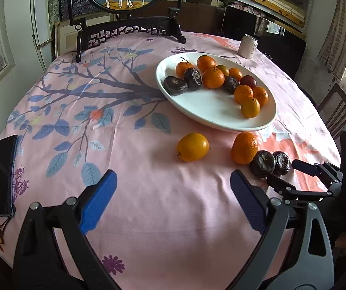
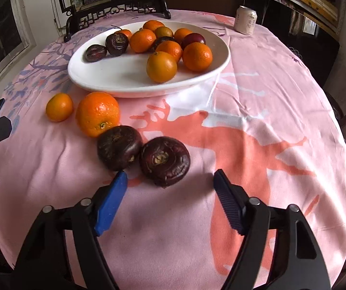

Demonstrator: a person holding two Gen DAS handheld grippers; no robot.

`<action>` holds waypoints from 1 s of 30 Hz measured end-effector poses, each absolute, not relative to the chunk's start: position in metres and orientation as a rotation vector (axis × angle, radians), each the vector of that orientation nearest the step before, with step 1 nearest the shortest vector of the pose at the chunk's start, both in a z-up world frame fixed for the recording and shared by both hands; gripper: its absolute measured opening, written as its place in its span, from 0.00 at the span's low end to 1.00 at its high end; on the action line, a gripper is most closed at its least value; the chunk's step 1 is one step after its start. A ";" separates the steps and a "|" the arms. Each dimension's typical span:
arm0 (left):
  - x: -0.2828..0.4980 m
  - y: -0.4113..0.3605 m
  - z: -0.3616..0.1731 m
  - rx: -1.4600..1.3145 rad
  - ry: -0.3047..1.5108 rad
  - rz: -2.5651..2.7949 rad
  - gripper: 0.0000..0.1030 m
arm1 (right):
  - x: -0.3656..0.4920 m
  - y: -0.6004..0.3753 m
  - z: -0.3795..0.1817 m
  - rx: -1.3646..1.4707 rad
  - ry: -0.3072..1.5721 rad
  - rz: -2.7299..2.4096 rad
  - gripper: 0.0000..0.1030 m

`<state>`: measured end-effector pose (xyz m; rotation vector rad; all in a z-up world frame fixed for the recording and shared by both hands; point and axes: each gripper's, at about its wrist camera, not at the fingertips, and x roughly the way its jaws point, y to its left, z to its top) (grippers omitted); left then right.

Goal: Organize fruits
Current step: 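Move both open tools back to the remaining fruit, then grasp a dark purple fruit with the right tool while the left grasps a yellow orange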

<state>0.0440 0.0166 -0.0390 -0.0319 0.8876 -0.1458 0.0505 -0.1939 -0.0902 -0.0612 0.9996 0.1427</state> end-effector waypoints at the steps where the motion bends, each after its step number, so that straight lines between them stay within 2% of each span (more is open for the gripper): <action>1: 0.045 0.017 -0.039 -0.033 0.890 -0.143 0.93 | 0.052 -0.194 -0.089 -0.059 0.999 0.153 0.57; 2: 0.046 0.018 -0.040 -0.037 0.892 -0.142 0.93 | 0.053 -0.194 -0.087 -0.061 0.992 0.156 0.38; 16: 0.090 -0.011 -0.078 0.079 0.963 -0.132 0.92 | 0.028 -0.219 -0.065 0.017 0.987 0.114 0.38; 17: 0.094 -0.014 -0.080 0.086 0.961 -0.130 0.89 | 0.027 -0.221 -0.065 0.028 0.987 0.115 0.38; 19: 0.103 -0.019 -0.084 0.107 0.974 -0.128 0.69 | 0.026 -0.224 -0.064 0.050 0.985 0.114 0.38; 21: 0.109 -0.022 -0.086 0.098 0.981 -0.146 0.37 | 0.025 -0.227 -0.064 0.066 0.987 0.114 0.38; 30: 0.093 -0.017 -0.071 0.051 0.958 -0.169 0.36 | 0.023 -0.224 -0.059 0.077 0.976 0.125 0.38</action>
